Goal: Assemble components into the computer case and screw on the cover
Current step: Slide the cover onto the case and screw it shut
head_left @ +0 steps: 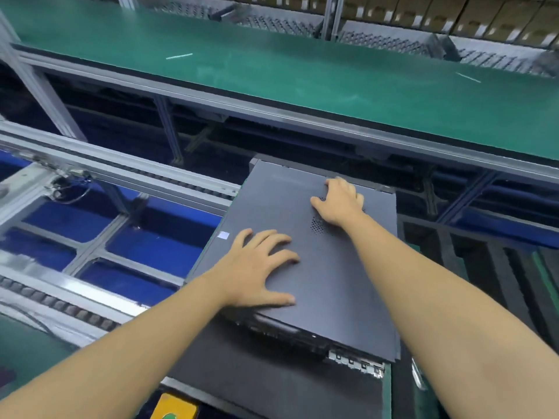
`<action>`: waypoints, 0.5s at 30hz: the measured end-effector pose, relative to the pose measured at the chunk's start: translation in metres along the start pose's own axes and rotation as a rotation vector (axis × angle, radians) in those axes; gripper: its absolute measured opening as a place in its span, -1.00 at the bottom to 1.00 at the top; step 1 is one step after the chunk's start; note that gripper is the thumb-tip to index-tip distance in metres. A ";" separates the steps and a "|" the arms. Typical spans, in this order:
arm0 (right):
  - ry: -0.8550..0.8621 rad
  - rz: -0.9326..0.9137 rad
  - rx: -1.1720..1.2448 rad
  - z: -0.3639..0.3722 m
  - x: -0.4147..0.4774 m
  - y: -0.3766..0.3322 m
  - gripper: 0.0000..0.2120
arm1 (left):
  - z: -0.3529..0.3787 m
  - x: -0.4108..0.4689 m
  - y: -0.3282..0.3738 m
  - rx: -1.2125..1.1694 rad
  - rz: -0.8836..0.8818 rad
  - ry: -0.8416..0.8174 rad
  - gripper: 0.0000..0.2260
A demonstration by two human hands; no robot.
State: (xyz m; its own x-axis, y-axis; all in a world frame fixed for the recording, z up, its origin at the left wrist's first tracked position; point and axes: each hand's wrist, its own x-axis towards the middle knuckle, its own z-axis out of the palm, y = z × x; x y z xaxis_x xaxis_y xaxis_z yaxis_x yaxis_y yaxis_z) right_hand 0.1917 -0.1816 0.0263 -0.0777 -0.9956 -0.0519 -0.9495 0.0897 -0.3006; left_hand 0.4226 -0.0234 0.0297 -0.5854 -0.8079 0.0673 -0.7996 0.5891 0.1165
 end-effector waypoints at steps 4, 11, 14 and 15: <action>-0.031 -0.040 -0.050 -0.008 0.022 0.016 -0.26 | 0.008 -0.014 0.017 0.067 -0.676 0.262 -0.54; -0.010 -0.129 -0.149 -0.005 0.045 0.008 -0.21 | 0.011 -0.023 0.033 -0.107 -1.151 0.368 -0.54; 0.107 -0.165 -0.146 0.000 0.049 0.005 -0.28 | 0.016 -0.020 0.053 -0.041 -0.546 0.355 -0.53; 0.137 -0.173 -0.139 0.002 0.050 0.005 -0.30 | 0.019 -0.020 0.057 -0.027 -0.287 0.287 -0.50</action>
State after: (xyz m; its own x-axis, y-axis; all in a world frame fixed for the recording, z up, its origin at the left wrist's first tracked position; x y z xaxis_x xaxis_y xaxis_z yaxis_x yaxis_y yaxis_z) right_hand 0.1834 -0.2305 0.0205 0.0583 -0.9909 0.1213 -0.9841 -0.0774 -0.1596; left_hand 0.3862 0.0271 0.0159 -0.2746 -0.9130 0.3017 -0.9191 0.3414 0.1968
